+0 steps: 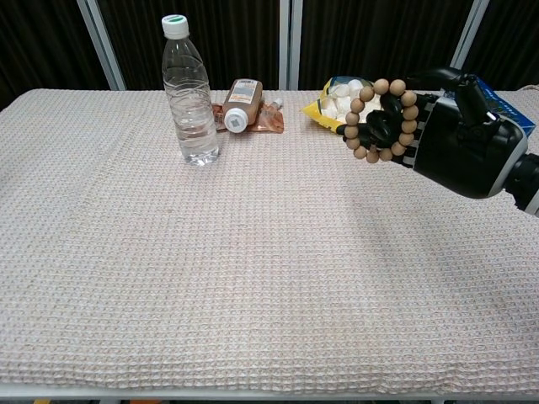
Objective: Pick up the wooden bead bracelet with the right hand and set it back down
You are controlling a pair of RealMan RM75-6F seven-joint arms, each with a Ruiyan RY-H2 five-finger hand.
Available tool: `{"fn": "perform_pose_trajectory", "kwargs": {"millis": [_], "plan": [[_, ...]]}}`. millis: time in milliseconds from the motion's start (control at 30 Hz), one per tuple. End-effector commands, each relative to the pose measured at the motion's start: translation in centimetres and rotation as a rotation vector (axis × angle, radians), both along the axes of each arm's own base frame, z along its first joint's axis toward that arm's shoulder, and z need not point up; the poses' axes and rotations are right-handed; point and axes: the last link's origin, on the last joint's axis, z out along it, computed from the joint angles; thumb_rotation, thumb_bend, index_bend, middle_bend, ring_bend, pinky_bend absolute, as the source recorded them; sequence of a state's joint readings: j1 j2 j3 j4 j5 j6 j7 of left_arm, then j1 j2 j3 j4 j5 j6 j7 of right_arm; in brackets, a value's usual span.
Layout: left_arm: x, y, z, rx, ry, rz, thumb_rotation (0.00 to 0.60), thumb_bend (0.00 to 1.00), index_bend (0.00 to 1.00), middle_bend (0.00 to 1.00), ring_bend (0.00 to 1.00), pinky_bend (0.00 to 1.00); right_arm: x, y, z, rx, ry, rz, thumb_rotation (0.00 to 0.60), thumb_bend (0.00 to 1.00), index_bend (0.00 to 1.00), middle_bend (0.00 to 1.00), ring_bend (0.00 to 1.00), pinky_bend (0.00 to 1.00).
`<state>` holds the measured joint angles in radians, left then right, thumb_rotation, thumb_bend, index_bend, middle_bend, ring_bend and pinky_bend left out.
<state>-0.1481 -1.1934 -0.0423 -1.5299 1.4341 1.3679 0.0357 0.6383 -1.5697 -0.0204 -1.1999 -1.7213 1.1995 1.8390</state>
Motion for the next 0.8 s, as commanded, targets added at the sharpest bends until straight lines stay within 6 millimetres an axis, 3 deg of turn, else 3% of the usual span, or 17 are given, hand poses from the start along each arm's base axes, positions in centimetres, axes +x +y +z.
{"fn": "perform_pose_trajectory", "kwargs": {"millis": [33, 200, 367, 467, 800], "plan": [[0.0, 0.0, 0.0, -0.002, 0.0, 0.002, 0.6, 0.0, 0.09, 0.05, 0.0, 0.0, -0.2, -0.7, 0.8, 0.043, -0.092, -0.043, 0.183, 0.56, 0.63, 0.62, 0.25, 0.0], [0.0, 0.2, -0.1, -0.005, -0.002, 0.001, 0.6, 0.0, 0.09, 0.05, 0.0, 0.0, -0.8, -1.6, 1.7, 0.055, -0.168, -0.081, 0.181, 0.57, 0.63, 0.62, 0.25, 0.0], [0.0, 0.4, -0.2, -0.012, -0.001, 0.002, 0.6, 0.0, 0.09, 0.05, 0.0, 0.0, -1.4, -2.0, 2.4, 0.096, -0.24, -0.125, 0.174, 0.31, 0.6, 0.62, 0.24, 0.0], [0.1, 0.5, -0.3, -0.015, 0.001, 0.001, 0.6, 0.0, 0.09, 0.05, 0.0, 0.0, -1.6, -2.2, 2.7, 0.17, -0.328, -0.173, 0.178, 0.21, 0.6, 0.62, 0.25, 0.0], [0.1, 0.4, -0.2, -0.014, 0.001, 0.005, 0.6, 0.0, 0.09, 0.05, 0.0, 0.0, -2.4, -2.9, 2.7, 0.233, -0.446, -0.271, 0.188, 0.36, 0.64, 0.66, 0.26, 0.0]]}}
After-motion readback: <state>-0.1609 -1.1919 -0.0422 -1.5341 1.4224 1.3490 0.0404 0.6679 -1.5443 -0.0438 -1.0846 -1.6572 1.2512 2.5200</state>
